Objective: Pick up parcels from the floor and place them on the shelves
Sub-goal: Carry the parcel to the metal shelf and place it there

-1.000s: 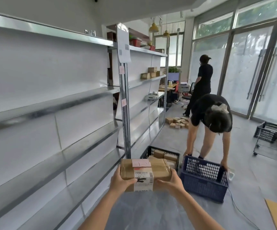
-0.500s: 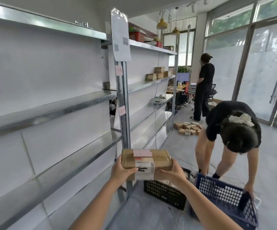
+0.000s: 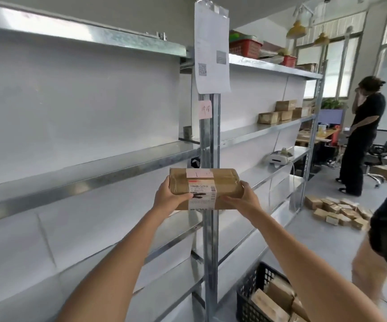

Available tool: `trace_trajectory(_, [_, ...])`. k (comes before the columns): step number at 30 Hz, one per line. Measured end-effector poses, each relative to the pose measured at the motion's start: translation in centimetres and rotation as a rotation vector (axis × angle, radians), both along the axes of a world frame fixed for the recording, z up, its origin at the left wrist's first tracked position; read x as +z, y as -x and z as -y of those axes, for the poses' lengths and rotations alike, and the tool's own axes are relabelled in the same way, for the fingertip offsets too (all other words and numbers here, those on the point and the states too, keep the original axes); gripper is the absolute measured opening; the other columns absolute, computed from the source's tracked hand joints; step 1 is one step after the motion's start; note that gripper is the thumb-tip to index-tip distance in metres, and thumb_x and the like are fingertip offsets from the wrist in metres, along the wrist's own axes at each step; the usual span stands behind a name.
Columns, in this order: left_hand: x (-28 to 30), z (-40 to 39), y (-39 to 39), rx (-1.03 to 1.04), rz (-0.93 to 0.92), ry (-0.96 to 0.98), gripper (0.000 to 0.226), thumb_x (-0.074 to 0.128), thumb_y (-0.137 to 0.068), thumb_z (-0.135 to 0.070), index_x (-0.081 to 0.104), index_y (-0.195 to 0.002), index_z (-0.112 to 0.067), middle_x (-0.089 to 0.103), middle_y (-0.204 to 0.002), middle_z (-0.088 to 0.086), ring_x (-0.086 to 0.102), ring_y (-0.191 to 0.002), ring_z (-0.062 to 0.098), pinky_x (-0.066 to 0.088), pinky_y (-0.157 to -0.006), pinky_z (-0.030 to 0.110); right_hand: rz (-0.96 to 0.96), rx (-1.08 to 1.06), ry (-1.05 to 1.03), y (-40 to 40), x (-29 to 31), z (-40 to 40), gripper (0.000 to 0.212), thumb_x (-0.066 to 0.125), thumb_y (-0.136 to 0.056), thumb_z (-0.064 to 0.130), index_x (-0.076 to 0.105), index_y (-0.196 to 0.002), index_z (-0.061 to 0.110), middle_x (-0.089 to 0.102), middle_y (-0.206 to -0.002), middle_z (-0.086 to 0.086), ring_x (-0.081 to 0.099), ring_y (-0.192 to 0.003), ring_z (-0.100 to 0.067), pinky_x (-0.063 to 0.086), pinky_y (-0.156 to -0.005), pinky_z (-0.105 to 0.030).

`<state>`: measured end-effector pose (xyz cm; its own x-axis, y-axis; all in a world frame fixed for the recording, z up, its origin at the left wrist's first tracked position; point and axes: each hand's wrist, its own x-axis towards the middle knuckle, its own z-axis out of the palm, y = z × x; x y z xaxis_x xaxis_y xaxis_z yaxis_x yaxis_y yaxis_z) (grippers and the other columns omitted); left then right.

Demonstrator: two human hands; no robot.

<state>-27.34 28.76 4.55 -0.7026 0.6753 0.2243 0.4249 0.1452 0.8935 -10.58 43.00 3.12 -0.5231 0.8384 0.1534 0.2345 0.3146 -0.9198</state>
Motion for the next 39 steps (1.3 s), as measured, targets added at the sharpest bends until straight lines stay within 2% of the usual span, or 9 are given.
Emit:
trace_trajectory(3, [2.7,-3.3,2.2,0.105,-0.034,-0.06,0.062,0.079,-0.073,-0.024,0.05,-0.127,-0.021,0.06,-0.123,-0.002,0.051,-0.107,0.012,0.045,-0.096,0.031,-0.049,0.103,-0.044,4.4,2.6,-4.9,0.078,0.076,-0.076,0.018,0.034,-0.141,0.014,0.052,-0.132,-0.008,0.051,-0.121,-0.026,0.048,-0.098,-0.036])
trace_trajectory(7, [5.9,-7.0,5.0,0.256,-0.038,-0.134,0.058,0.078,-0.075,-0.023,0.051,-0.126,-0.021,0.062,-0.122,-0.003,0.054,-0.111,0.015,0.045,-0.091,0.028,-0.091,0.224,-0.063,10.2,6.5,-10.6,0.077,0.079,-0.071,0.021,0.038,-0.137,0.015,0.055,-0.128,-0.005,0.054,-0.119,-0.026,0.051,-0.098,-0.043])
trace_trajectory(11, [8.5,-9.7,7.5,0.397,-0.053,-0.17,0.056,0.076,-0.077,-0.022,0.051,-0.127,-0.019,0.058,-0.111,-0.008,0.054,-0.103,0.012,0.042,-0.086,0.025,-0.103,0.307,-0.09,15.6,9.5,-14.6,0.073,0.078,-0.074,0.021,0.04,-0.135,0.013,0.056,-0.128,-0.006,0.055,-0.118,-0.024,0.051,-0.096,-0.039])
trace_trajectory(17, [9.6,-11.6,13.3,0.627,-0.081,-0.158,0.065,0.075,-0.077,-0.019,0.045,-0.134,-0.009,0.056,-0.13,0.006,0.057,-0.114,0.022,0.045,-0.089,0.028,-0.105,0.369,-0.12,23.8,11.3,-17.0,0.067,0.075,-0.077,0.016,0.041,-0.134,0.007,0.054,-0.133,-0.011,0.052,-0.122,-0.028,0.045,-0.104,-0.04])
trace_trajectory(21, [8.6,-12.4,17.1,0.7,-0.054,-0.037,0.062,0.072,-0.08,-0.02,0.045,-0.133,-0.004,0.055,-0.134,0.013,0.053,-0.121,0.028,0.044,-0.095,0.034,0.024,0.424,-0.15,28.3,10.3,-17.8,0.062,0.07,-0.082,0.015,0.039,-0.134,0.003,0.053,-0.134,-0.014,0.051,-0.124,-0.03,0.044,-0.102,-0.037])
trace_trajectory(26, [7.4,-12.8,19.3,0.733,-0.083,0.042,0.062,0.071,-0.08,-0.015,0.044,-0.135,-0.004,0.055,-0.133,0.013,0.051,-0.123,0.027,0.037,-0.087,0.024,0.089,0.396,-0.171,30.8,9.0,-18.4,0.061,0.068,-0.082,0.013,0.038,-0.133,0.001,0.052,-0.133,-0.016,0.051,-0.121,-0.031,0.045,-0.092,-0.035])
trace_trajectory(31, [7.7,-12.9,20.1,0.732,-0.074,0.077,0.062,0.069,-0.081,-0.016,0.043,-0.136,-0.005,0.052,-0.135,0.013,0.05,-0.124,0.028,0.041,-0.095,0.031,0.081,0.393,-0.134,31.3,9.0,-18.3,0.058,0.066,-0.083,0.01,0.038,-0.133,0.002,0.054,-0.13,-0.016,0.052,-0.118,-0.031,0.043,-0.084,-0.03])
trace_trajectory(35, [7.6,-12.5,19.3,0.725,-0.077,0.104,0.065,0.069,-0.081,-0.017,0.041,-0.139,-0.006,0.052,-0.137,0.012,0.049,-0.125,0.028,0.041,-0.098,0.032,0.043,0.4,-0.108,30.6,8.8,-18.4,0.068,0.069,-0.082,0.01,0.034,-0.14,0.005,0.052,-0.136,-0.015,0.052,-0.122,-0.031,0.045,-0.097,-0.037])
trace_trajectory(39, [7.4,-11.8,16.6,0.692,-0.046,0.071,0.068,0.067,-0.082,-0.014,0.037,-0.142,-0.008,0.052,-0.139,0.01,0.051,-0.125,0.026,0.042,-0.098,0.029,0.019,0.421,-0.084,27.9,8.5,-18.3,0.071,0.069,-0.083,0.011,0.031,-0.143,0.007,0.048,-0.14,-0.014,0.051,-0.124,-0.031,0.043,-0.099,-0.037])
